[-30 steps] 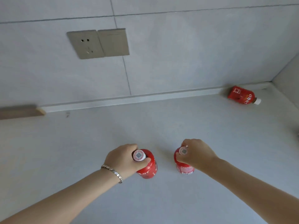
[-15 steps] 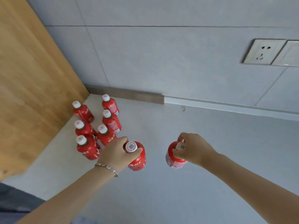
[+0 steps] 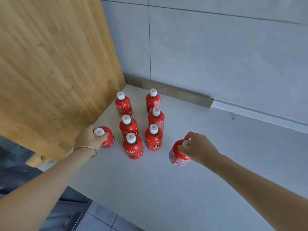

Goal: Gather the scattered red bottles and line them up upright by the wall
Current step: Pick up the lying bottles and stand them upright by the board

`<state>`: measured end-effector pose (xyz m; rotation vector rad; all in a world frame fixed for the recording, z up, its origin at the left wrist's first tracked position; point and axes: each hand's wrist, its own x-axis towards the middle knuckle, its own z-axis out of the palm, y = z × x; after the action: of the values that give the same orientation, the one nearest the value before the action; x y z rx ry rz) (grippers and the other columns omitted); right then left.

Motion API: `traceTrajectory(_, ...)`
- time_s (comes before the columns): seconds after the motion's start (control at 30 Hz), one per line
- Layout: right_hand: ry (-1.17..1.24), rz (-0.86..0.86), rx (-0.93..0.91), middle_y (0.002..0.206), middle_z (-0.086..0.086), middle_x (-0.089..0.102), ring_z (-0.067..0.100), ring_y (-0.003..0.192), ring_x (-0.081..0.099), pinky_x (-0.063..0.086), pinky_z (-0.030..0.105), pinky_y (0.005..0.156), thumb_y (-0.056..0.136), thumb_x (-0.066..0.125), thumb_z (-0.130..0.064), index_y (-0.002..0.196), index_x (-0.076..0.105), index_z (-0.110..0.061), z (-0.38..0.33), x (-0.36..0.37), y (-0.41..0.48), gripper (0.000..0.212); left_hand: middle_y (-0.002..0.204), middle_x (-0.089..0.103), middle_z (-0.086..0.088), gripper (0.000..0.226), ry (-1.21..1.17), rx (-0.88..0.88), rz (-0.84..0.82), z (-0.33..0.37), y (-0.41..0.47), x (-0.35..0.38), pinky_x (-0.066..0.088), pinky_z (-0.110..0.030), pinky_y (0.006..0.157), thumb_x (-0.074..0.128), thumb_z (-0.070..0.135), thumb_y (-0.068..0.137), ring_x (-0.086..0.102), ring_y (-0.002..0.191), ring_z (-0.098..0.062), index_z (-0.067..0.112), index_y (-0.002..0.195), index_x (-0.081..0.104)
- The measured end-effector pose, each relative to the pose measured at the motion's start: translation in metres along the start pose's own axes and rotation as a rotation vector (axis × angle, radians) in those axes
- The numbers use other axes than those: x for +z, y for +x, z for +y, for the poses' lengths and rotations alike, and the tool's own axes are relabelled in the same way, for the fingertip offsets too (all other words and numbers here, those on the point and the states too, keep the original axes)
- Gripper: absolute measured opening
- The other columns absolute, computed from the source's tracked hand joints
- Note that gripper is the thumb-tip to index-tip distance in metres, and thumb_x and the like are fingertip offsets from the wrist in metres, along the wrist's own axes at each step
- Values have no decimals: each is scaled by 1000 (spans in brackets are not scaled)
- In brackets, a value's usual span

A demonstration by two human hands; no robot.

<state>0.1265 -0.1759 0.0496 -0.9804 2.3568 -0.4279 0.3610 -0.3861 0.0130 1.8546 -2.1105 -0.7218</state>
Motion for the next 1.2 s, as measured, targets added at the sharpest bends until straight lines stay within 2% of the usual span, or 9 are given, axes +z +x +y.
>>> traceTrajectory(0.23,14,145,42,112,6,62,19,84,53,41,21,57,84,59,-33,111,58,-13,-4,10,34,34,100,64,-27,28,-93,41,16,18,63,25,37,-33,70,62,15,81,59,93,-41,-4,101,57)
traceTrajectory(0.33,-8,203,35,113,9,60,23,88,55,43,28,69,86,57,-34,112,58,-10,-13,8,62,35,110,64,-24,33,-95,53,-6,19,67,30,44,-38,81,63,15,83,58,102,-41,-1,111,55)
traceTrajectory(0.47,-85,127,34,119,11,56,29,103,59,50,34,82,89,54,-35,120,53,-8,-28,14,96,42,119,63,-21,38,-25,40,-24,15,69,29,44,-42,89,62,20,86,56,111,-39,2,119,54)
traceTrajectory(0.6,-15,115,37,119,11,55,28,104,59,47,30,77,88,58,-32,121,53,-6,-35,24,110,43,118,63,-23,39,11,21,-64,21,68,25,46,-43,89,61,22,86,57,109,-40,3,119,55)
traceTrajectory(0.73,-72,78,-4,116,14,60,29,105,59,47,32,85,85,57,-19,116,57,-4,-25,22,107,34,115,60,-21,47,43,15,-100,30,49,13,51,-47,84,60,26,82,59,99,-41,6,121,45)
traceTrajectory(0.83,-131,-50,47,118,14,63,30,113,58,46,34,95,90,52,-20,117,59,-1,-7,14,97,33,117,56,-11,42,35,173,-79,49,26,-3,48,-42,86,57,20,84,58,104,-34,12,124,45)
traceTrajectory(0.93,-148,-151,92,132,8,56,23,125,50,40,31,103,91,52,-26,125,56,-7,17,5,81,39,99,64,-3,19,10,415,-152,82,-2,-12,48,-35,85,53,15,87,61,95,-22,13,104,61)
traceTrajectory(1.1,-206,-183,110,129,4,58,21,121,52,42,32,100,92,48,-24,122,56,-14,74,-16,33,33,91,69,-2,14,182,692,-434,154,-54,34,52,-35,81,49,17,89,63,90,-24,19,89,63)
traceTrajectory(1.2,-214,-178,186,130,2,57,20,121,52,43,33,100,91,47,-25,122,56,-16,121,-38,-6,33,84,61,1,16,316,795,-668,197,-91,82,43,-26,71,46,16,89,59,88,-22,22,79,56)
